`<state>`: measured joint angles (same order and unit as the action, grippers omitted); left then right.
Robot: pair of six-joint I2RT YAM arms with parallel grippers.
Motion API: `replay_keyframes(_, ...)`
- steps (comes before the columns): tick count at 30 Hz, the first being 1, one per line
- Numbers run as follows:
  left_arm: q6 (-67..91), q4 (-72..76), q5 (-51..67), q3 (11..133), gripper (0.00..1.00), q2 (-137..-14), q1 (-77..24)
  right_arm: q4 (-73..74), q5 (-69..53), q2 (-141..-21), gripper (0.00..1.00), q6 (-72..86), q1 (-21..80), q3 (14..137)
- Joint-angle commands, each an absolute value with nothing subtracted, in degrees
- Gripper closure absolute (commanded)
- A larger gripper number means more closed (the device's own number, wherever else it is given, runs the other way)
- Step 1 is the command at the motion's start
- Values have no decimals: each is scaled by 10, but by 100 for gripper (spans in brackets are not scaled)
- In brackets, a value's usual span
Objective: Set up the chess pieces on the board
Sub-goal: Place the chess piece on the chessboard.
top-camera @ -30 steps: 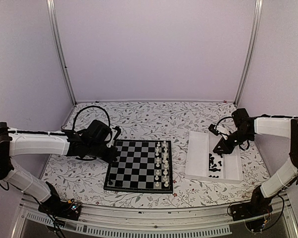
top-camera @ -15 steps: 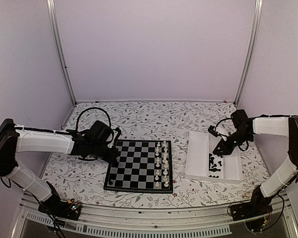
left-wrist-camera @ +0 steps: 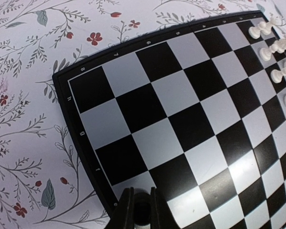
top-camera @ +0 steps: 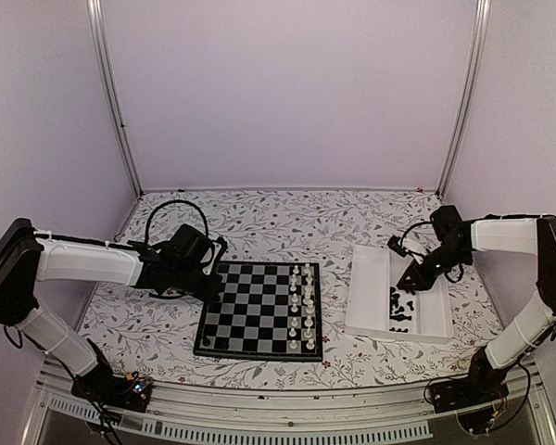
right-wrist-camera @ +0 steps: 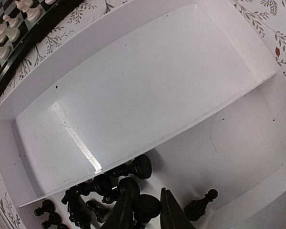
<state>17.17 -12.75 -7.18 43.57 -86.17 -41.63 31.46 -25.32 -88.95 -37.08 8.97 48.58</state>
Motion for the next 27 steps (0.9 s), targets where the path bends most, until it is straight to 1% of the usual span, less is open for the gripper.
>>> replay_keyframes(1,173,-116,-80,447,96,-869,-407,308,-250,-892,79,-371,89,497)
replay_keyframes(7,175,-109,-79,446,91,-876,-407,309,-250,-892,79,-371,88,497)
replay_keyframes(12,177,-110,-78,445,81,-878,-407,308,-250,-893,79,-371,88,497)
replay_keyframes(18,179,-116,-79,444,73,-874,-407,309,-252,-893,79,-371,88,497)
replay_keyframes(20,180,-122,-81,445,69,-870,-407,310,-254,-891,79,-371,88,497)
replay_keyframes(23,183,-139,-85,455,63,-852,-411,311,-263,-889,80,-369,88,503)
replay_keyframes(27,180,-154,-101,476,58,-794,-423,321,-285,-867,81,-354,87,528)
